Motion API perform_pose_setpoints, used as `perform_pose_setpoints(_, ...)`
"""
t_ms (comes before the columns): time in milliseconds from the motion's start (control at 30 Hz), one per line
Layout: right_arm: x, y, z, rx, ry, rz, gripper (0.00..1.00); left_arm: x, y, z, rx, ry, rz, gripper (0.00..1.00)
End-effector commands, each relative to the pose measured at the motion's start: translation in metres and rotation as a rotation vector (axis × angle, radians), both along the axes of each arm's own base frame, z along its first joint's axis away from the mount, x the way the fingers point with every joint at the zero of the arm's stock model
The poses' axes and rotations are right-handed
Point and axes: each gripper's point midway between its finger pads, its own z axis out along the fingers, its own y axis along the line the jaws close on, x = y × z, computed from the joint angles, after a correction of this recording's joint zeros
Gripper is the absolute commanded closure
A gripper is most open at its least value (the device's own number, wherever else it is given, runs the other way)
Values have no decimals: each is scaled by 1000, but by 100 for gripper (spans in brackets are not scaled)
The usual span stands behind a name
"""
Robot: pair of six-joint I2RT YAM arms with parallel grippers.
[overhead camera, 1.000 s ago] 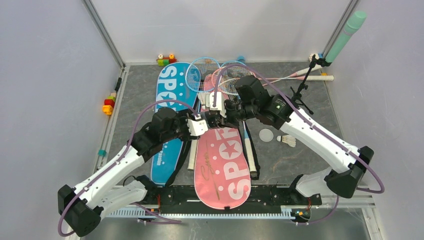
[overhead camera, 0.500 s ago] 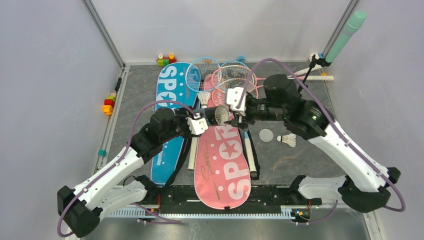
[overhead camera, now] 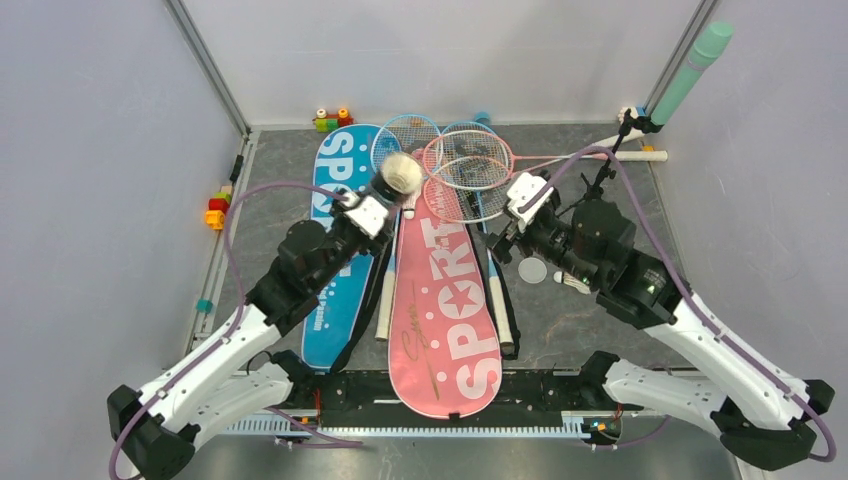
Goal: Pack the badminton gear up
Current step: Pick up the shuttlecock at the center of the board.
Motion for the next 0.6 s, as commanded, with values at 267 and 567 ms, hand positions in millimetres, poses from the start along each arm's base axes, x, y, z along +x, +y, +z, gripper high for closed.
perform_pose_setpoints(267, 69, -176, -174, 214, 325, -1017, 2, -30, 47, 26, -711, 70, 214, 89)
perform_pose_setpoints(567, 64, -245, -253, 354, 528, -1164, 2, -38, 42, 0, -687, 127, 183, 91)
